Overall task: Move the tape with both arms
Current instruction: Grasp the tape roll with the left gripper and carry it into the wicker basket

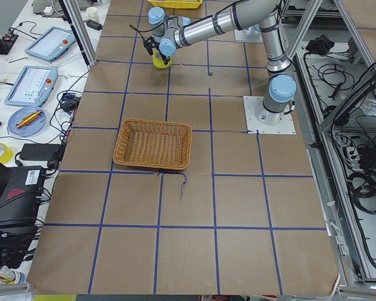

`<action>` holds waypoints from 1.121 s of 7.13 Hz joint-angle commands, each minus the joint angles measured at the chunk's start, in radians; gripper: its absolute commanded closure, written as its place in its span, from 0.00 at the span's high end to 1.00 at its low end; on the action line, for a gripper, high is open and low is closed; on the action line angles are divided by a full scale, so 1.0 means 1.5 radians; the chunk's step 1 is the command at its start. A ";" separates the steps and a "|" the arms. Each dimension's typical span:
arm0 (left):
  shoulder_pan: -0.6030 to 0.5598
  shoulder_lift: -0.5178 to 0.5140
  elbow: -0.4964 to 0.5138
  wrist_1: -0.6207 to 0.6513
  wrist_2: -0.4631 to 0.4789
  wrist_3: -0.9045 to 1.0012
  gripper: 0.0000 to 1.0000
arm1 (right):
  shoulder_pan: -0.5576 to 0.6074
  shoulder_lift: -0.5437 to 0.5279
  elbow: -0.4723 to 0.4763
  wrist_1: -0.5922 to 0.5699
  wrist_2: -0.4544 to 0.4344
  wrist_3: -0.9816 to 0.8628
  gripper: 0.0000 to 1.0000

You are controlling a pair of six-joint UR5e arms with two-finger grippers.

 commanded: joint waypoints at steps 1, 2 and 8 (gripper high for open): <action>0.083 0.059 0.044 -0.147 0.026 0.220 0.00 | 0.001 0.000 -0.001 -0.001 0.000 0.000 1.00; 0.136 0.088 0.043 -0.208 0.075 0.359 0.00 | 0.001 0.000 0.000 -0.001 0.000 0.001 1.00; 0.477 0.075 0.021 -0.118 0.171 1.029 0.00 | 0.002 -0.001 0.002 0.000 -0.001 0.002 1.00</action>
